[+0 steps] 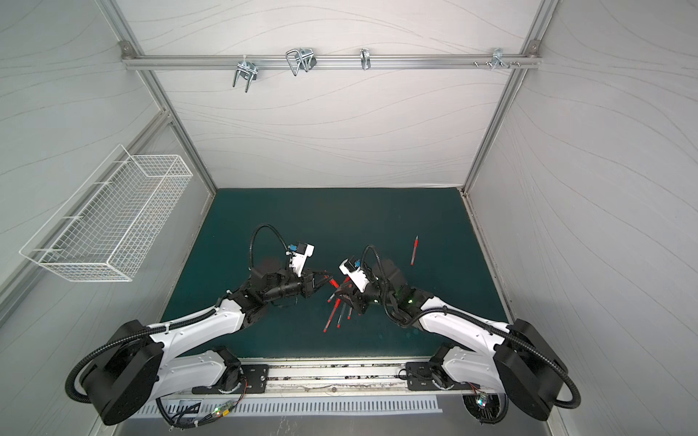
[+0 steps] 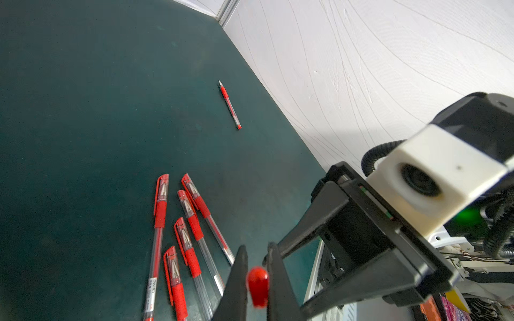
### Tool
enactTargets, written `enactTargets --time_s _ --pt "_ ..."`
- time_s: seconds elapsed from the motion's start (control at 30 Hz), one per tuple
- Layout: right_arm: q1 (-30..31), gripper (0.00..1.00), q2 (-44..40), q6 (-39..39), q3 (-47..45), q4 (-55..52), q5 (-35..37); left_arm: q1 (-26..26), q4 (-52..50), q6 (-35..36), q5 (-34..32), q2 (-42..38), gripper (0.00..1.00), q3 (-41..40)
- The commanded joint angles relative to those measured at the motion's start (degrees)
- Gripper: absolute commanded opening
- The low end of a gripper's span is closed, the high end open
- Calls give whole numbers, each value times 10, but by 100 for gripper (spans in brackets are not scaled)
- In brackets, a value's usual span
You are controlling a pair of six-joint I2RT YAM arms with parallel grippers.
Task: Remove pen caps from pens
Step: Open the pen cap on the pen.
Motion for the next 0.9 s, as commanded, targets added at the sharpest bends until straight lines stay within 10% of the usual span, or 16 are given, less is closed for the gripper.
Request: enactTargets --time_s 0.0,0.87 --pt "-3 35 11 -3 9 8 5 -3 39 9 15 -6 0 21" --pt "12 0 36 -31 15 21 27 -10 -9 -7 -46 -29 0 30"
